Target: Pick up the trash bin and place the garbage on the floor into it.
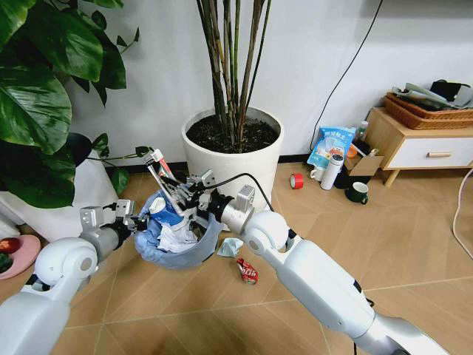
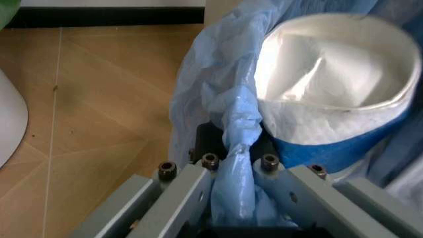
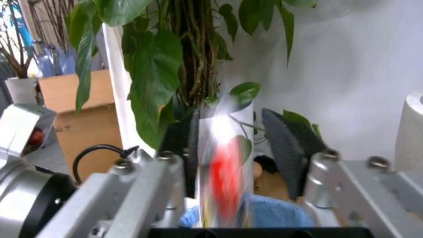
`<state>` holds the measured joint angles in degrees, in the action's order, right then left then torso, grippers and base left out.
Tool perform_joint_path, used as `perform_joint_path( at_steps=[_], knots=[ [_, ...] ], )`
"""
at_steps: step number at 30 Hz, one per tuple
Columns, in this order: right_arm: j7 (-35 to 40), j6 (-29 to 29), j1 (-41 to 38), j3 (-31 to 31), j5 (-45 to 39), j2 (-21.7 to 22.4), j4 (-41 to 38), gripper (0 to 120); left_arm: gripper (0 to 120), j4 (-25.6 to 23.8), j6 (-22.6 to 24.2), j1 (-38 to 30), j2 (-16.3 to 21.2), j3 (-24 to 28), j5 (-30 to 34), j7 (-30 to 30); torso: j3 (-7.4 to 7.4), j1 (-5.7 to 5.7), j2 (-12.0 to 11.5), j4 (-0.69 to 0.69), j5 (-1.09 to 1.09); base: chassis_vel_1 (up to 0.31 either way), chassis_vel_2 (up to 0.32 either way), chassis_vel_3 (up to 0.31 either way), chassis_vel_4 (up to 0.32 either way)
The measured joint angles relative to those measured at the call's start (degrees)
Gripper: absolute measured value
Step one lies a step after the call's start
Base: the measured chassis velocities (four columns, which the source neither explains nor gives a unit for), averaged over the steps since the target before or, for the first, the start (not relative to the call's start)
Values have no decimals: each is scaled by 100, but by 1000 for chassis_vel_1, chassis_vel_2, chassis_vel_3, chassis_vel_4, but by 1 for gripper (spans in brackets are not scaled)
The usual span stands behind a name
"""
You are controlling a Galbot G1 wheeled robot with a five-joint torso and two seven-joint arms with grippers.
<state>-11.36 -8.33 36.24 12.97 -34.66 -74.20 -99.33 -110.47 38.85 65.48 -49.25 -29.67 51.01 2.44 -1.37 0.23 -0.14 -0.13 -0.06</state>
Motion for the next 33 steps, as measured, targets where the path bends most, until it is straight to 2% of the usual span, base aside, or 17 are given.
perform_joint_path(
  at_steps=[2, 4, 9, 10, 13, 17, 22, 27, 29, 33],
  knots=[
    [7, 0, -19, -10, 18, 5, 13, 50, 0, -7, 0, 8, 8, -5, 0, -2, 0, 0, 0, 0, 0, 0, 0, 0, 0],
    [11, 0, -22, -13, 20, 11, 17, 53, 0, -10, -1, 13, 9, -11, 0, -3, 0, 0, 0, 0, 0, 0, 0, 0, 0],
    [66, -5, 16, -103, 30, 68, 32, 75, 0, -13, -5, 41, 3, -48, -6, -6, 0, 0, 0, 0, 1, 0, 0, 0, 0],
    [66, -5, 16, -103, 30, 68, 32, 75, 0, -13, -5, 41, 3, -48, -6, -6, 0, 0, 0, 0, 1, 0, 0, 0, 0],
    [119, -49, 118, -276, 20, 181, -84, 90, 0, -13, 22, 93, 2, -100, -16, -3, 0, 0, 0, 0, 1, 0, 0, 0, 0],
    [194, -116, 287, -515, -57, 323, -263, 99, 0, 4, 72, 176, 8, -186, -47, 8, 1, 0, 0, 0, 2, 0, 0, 0, 0],
    [235, -175, 626, -810, -91, 565, -451, 100, 0, 56, 87, 279, 5, -265, -112, 9, 0, 0, 0, 1, 2, 0, 0, 0, 0],
    [275, -192, 1245, -1147, -94, 1088, -569, 100, 0, 91, 120, 336, -35, -309, -175, 4, 1, 0, 0, 0, 1, 0, 0, 0, 0],
    [236, -146, 1667, -1429, -57, 1438, -471, 100, 0, 83, 199, 397, 3, -303, -229, 4, 1, 0, 0, -2, 2, 0, 0, 0, 0],
    [181, -79, 2015, -1685, -12, 1609, -214, 100, 0, 72, 220, 421, 33, -279, -236, 4, 1, 0, 0, -1, 3, 0, 0, 0, 0]
  ],
)
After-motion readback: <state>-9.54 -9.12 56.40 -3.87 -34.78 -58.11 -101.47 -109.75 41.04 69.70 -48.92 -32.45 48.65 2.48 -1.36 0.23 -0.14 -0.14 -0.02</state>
